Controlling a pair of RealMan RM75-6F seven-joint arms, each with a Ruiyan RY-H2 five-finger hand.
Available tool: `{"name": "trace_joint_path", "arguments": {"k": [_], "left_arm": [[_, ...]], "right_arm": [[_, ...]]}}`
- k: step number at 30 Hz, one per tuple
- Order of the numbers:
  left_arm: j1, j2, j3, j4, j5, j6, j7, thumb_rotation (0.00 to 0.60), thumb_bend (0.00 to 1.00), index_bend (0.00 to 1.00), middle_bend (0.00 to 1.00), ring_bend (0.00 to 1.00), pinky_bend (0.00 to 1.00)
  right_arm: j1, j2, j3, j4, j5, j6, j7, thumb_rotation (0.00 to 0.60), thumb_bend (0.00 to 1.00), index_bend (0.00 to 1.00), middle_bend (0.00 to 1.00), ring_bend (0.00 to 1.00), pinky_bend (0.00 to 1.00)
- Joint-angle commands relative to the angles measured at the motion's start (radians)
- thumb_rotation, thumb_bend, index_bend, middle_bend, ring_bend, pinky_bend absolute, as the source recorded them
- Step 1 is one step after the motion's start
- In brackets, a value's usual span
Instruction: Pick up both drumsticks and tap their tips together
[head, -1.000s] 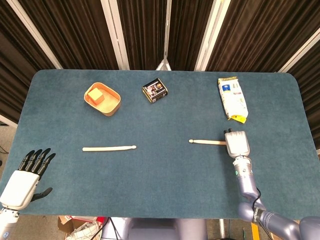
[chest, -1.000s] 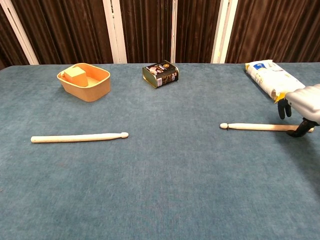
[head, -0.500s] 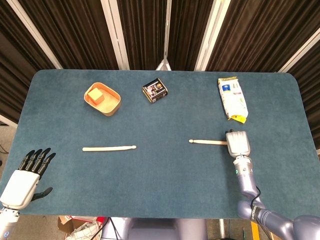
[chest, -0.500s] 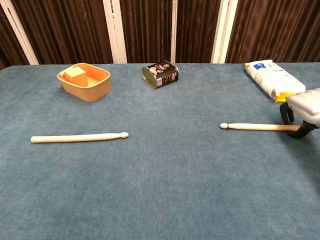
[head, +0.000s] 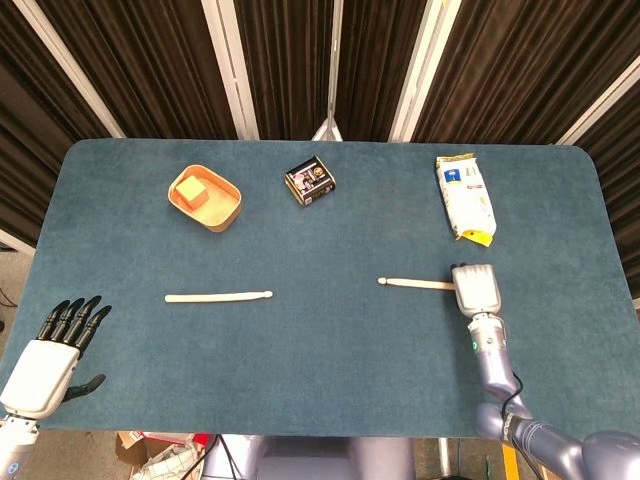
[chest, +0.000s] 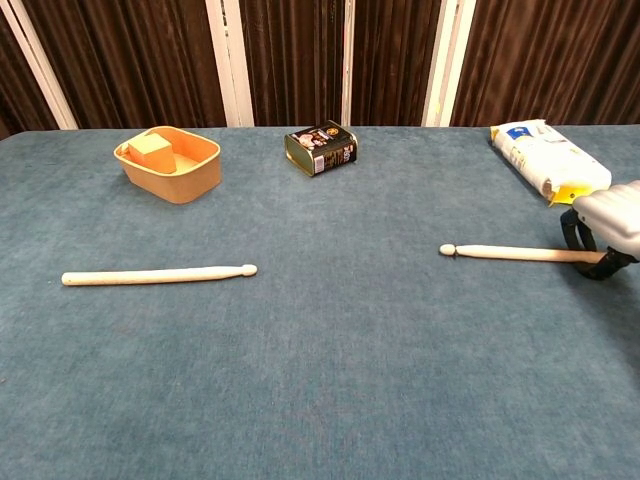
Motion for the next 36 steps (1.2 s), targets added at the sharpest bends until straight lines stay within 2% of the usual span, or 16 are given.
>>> {"name": "trace_joint_path", "arguments": {"k": [1, 11, 19, 24, 26, 28, 30, 31, 34, 36], "left_arm": [[0.0, 0.0, 0.0, 0.0, 0.0, 0.0, -0.001, 0.6, 0.07, 0.0, 0.0, 0.0, 0.0], [0.001, -0.002, 0.0, -0.003, 0.0, 0.001, 0.001, 0.6, 0.07, 0.0, 0.0, 0.0, 0.0], [-0.004, 0.0, -0.003, -0.017, 0.0, -0.004, 0.01, 0.6, 0.09, 0.0, 0.0, 0.0, 0.0], [-0.039, 0.016, -0.035, -0.061, -0.015, -0.037, 0.049, 0.6, 0.11, 0.0, 0.0, 0.0, 0.03], [-0.07, 0.018, -0.069, -0.081, -0.034, -0.063, 0.084, 0.6, 0.12, 0.01, 0.0, 0.02, 0.1], [-0.097, 0.017, -0.099, -0.093, -0.052, -0.086, 0.109, 0.6, 0.15, 0.05, 0.03, 0.09, 0.22], [-0.127, 0.016, -0.129, -0.106, -0.08, -0.12, 0.137, 0.6, 0.21, 0.13, 0.11, 0.26, 0.4], [-0.147, 0.015, -0.147, -0.114, -0.101, -0.144, 0.156, 0.6, 0.25, 0.16, 0.18, 0.36, 0.51], [-0.21, 0.003, -0.202, -0.139, -0.186, -0.228, 0.219, 0.6, 0.34, 0.25, 0.34, 0.61, 0.77], [-0.249, -0.013, -0.234, -0.149, -0.261, -0.284, 0.262, 0.6, 0.38, 0.31, 0.38, 0.69, 0.86]], "right_arm": [[-0.004, 0.006, -0.007, -0.006, -0.019, 0.01, 0.023, 0.6, 0.59, 0.71, 0.61, 0.83, 0.8], [-0.014, 0.066, -0.019, -0.089, -0.118, 0.072, 0.167, 0.6, 0.7, 0.78, 0.66, 0.84, 0.8], [-0.018, 0.129, -0.033, -0.148, -0.207, 0.117, 0.301, 0.6, 0.71, 0.78, 0.67, 0.84, 0.8], [-0.016, 0.166, -0.028, -0.186, -0.231, 0.135, 0.329, 0.6, 0.71, 0.79, 0.67, 0.84, 0.8], [-0.015, 0.18, -0.023, -0.207, -0.238, 0.143, 0.338, 0.6, 0.71, 0.79, 0.67, 0.84, 0.8], [-0.015, 0.188, -0.02, -0.22, -0.242, 0.149, 0.344, 0.6, 0.72, 0.79, 0.67, 0.84, 0.8], [-0.015, 0.195, -0.017, -0.231, -0.244, 0.153, 0.348, 0.6, 0.72, 0.79, 0.67, 0.84, 0.8], [-0.016, 0.2, -0.016, -0.238, -0.245, 0.155, 0.349, 0.6, 0.72, 0.79, 0.67, 0.84, 0.8], [-0.017, 0.211, -0.013, -0.255, -0.242, 0.155, 0.347, 0.6, 0.72, 0.79, 0.67, 0.84, 0.8], [-0.017, 0.216, -0.012, -0.265, -0.241, 0.156, 0.343, 0.6, 0.72, 0.79, 0.67, 0.84, 0.8]]}}
